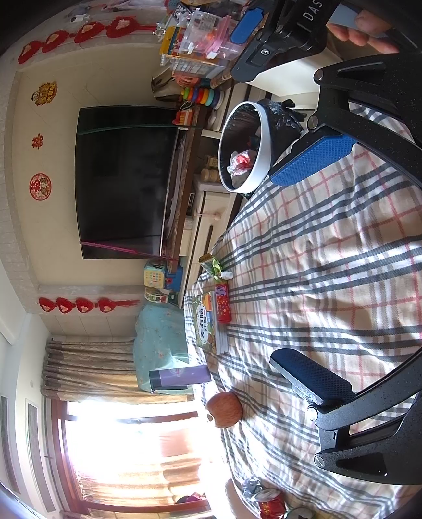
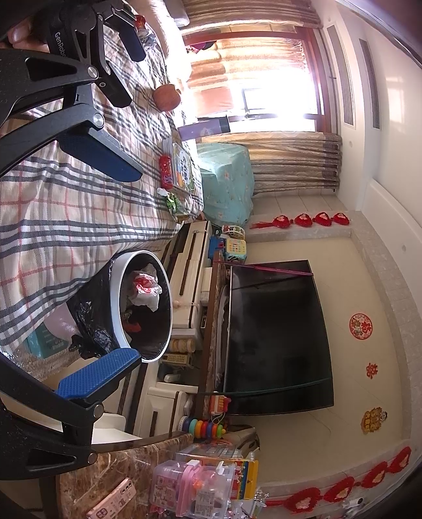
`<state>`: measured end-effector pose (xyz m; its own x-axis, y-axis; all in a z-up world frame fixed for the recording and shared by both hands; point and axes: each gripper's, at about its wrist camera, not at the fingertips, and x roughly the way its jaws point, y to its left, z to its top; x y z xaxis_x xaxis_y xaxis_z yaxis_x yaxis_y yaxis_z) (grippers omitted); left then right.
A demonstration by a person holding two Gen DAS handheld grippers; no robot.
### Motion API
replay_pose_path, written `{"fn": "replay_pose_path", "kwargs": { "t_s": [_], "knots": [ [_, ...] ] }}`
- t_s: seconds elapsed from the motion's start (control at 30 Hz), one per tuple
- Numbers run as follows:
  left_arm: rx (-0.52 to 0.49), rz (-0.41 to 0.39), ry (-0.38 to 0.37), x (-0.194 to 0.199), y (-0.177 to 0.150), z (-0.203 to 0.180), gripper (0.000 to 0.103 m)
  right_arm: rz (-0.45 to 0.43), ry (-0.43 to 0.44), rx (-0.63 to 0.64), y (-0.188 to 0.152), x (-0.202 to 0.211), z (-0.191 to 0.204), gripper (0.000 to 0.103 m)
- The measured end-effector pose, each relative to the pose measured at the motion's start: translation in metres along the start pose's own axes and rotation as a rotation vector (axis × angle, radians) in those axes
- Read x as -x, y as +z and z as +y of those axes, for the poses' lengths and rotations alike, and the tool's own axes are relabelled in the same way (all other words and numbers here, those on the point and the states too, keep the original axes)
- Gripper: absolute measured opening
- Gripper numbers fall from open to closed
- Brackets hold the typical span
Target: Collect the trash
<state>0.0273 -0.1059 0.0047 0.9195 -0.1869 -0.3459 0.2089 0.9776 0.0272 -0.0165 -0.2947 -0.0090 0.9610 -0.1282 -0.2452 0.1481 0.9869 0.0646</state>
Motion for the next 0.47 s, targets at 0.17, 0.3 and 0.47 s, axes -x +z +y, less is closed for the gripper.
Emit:
{"fn": "replay_pose_path", "kwargs": {
  "t_s": [0.17, 0.3, 0.47],
  "knots": [
    [0.006, 0.007, -0.006, -0.004, -0.003, 0.002, 0.103, 0.007, 0.005, -0.002, 0.0, -0.002, 0.001, 0.103],
    [0.018, 0.014, -0.015, -0.006, -0.003, 0.005, 0.103, 0.018, 0.004, -0.001, -0.001, -0.005, 0.002, 0.103],
    [0.032, 0.029, -0.027, -0.011, -0.002, 0.009, 0.103, 0.042, 0.005, 0.0, -0.002, -0.012, 0.004, 0.103]
  ]
}}
